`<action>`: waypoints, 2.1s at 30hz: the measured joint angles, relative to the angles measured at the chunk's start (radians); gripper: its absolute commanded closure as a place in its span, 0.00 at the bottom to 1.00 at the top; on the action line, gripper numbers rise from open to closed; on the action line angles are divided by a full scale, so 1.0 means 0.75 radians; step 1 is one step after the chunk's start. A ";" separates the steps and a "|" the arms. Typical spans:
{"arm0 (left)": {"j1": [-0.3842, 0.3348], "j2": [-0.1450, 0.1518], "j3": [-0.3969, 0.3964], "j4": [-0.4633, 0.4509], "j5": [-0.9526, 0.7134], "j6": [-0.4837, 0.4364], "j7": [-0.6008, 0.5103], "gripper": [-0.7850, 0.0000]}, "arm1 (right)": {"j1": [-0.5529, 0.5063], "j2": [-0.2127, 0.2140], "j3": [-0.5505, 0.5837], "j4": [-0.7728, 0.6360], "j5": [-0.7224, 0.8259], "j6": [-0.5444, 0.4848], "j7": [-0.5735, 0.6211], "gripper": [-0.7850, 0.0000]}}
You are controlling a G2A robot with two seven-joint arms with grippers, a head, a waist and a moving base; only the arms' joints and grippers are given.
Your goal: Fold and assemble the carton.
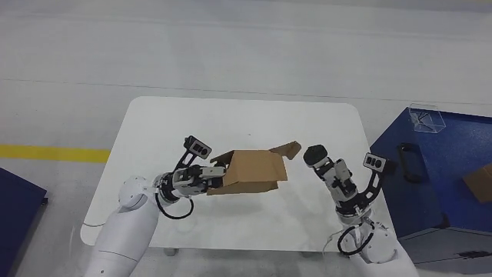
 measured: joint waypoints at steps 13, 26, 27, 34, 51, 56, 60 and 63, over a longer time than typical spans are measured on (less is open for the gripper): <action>0.047 0.035 -0.057 -0.142 0.109 0.024 -0.008 1.00 | 0.022 0.064 0.115 0.095 0.605 0.834 0.721 0.00; 0.052 0.042 0.001 -0.151 0.166 0.066 0.042 1.00 | 0.145 0.035 -0.144 0.189 0.558 0.861 0.721 0.00; 0.051 0.043 0.002 -0.149 0.169 0.064 0.048 1.00 | 0.148 0.035 -0.142 0.189 0.553 0.853 0.714 0.00; 0.038 0.051 -0.012 -0.131 0.164 0.063 0.066 1.00 | 0.147 0.043 -0.087 0.188 0.487 0.819 0.664 0.00; 0.024 0.058 0.032 -0.109 0.159 0.076 0.072 1.00 | 0.087 0.067 0.017 0.103 0.593 0.954 0.804 0.00; 0.032 0.060 0.043 -0.117 0.146 0.078 0.059 1.00 | 0.115 0.060 -0.045 0.141 0.517 0.930 0.731 0.01; 0.045 0.063 0.052 -0.124 0.145 0.087 0.053 1.00 | 0.118 0.057 -0.079 0.134 0.526 0.927 0.746 0.10; 0.051 0.064 0.066 -0.125 0.147 0.091 0.052 1.00 | 0.117 0.056 -0.095 0.128 0.533 0.938 0.751 0.83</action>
